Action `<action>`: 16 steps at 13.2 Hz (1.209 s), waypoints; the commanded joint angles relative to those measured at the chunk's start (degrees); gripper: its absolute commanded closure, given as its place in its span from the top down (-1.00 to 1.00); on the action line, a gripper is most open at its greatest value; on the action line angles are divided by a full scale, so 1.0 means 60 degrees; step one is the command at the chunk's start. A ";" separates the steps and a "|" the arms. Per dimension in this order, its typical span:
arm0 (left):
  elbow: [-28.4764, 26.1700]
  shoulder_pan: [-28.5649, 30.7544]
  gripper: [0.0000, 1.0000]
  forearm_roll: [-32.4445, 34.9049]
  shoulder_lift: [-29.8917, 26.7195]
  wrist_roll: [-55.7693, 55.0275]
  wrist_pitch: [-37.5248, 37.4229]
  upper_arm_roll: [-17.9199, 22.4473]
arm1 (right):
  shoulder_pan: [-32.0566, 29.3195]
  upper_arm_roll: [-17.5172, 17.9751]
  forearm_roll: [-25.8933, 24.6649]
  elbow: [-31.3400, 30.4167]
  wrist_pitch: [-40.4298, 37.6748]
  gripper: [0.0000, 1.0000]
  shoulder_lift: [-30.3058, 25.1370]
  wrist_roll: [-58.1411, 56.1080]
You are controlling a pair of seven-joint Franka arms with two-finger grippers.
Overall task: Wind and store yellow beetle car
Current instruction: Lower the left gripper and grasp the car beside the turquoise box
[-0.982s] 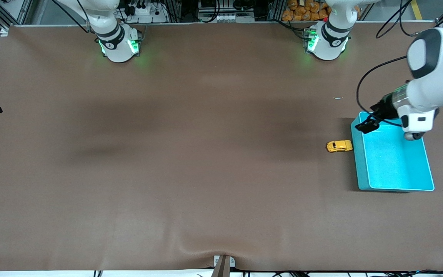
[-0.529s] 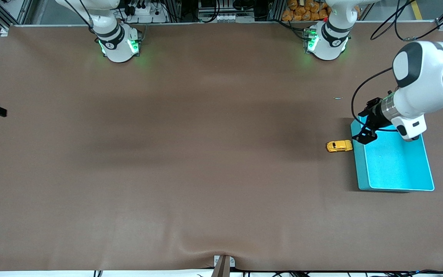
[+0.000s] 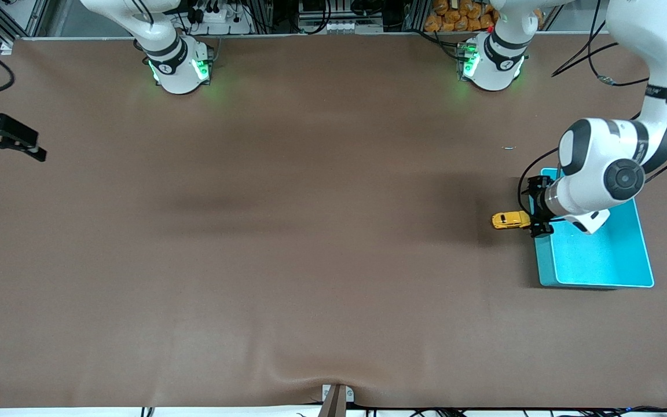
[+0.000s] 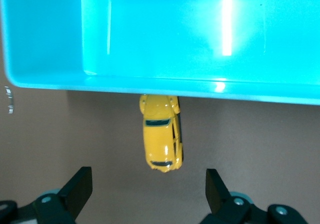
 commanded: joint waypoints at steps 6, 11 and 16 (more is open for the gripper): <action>-0.0857 0.0020 1.00 0.0783 0.0384 -0.0752 0.1635 -0.0024 | 0.0035 0.0064 -0.0186 -0.0564 -0.0108 1.00 -0.0687 -0.0147; -0.1270 -0.0023 1.00 0.1371 0.0691 -0.1778 0.2678 -0.0009 | 0.0050 0.0079 -0.0216 -0.0224 -0.0241 1.00 -0.0730 -0.0061; -0.1270 -0.0024 1.00 0.1793 0.0955 -0.2143 0.2841 0.0020 | 0.0109 0.0298 -0.0771 -0.0224 -0.0240 1.00 -0.0731 0.0760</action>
